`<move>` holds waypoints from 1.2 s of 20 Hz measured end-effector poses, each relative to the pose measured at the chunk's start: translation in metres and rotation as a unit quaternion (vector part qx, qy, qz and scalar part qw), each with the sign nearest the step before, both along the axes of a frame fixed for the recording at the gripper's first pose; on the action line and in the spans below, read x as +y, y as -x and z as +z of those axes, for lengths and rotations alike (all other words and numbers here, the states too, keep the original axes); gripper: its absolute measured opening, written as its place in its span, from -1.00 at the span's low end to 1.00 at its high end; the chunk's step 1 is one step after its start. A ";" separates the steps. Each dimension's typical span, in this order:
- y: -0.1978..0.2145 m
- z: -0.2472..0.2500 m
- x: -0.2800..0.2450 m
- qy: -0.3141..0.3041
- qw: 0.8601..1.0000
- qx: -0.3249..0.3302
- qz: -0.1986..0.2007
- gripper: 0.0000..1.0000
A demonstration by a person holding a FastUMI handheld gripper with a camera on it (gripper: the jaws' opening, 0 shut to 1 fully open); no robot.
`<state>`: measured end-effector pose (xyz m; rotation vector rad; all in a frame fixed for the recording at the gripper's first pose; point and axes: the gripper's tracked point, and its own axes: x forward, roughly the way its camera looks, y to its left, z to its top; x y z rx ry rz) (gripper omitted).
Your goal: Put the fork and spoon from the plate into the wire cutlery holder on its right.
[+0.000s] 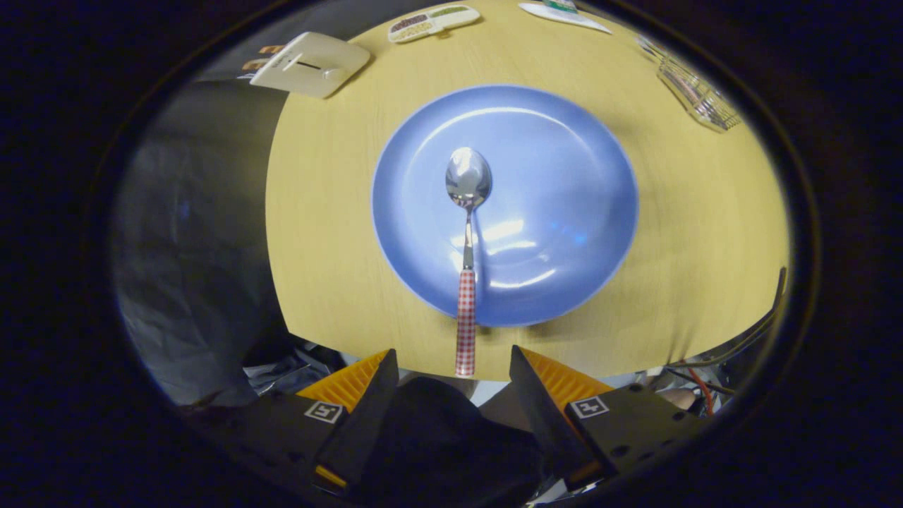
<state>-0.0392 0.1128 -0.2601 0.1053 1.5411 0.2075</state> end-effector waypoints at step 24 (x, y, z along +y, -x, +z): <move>-0.015 -0.022 -0.008 0.014 0.999 -0.006 0.045 -0.82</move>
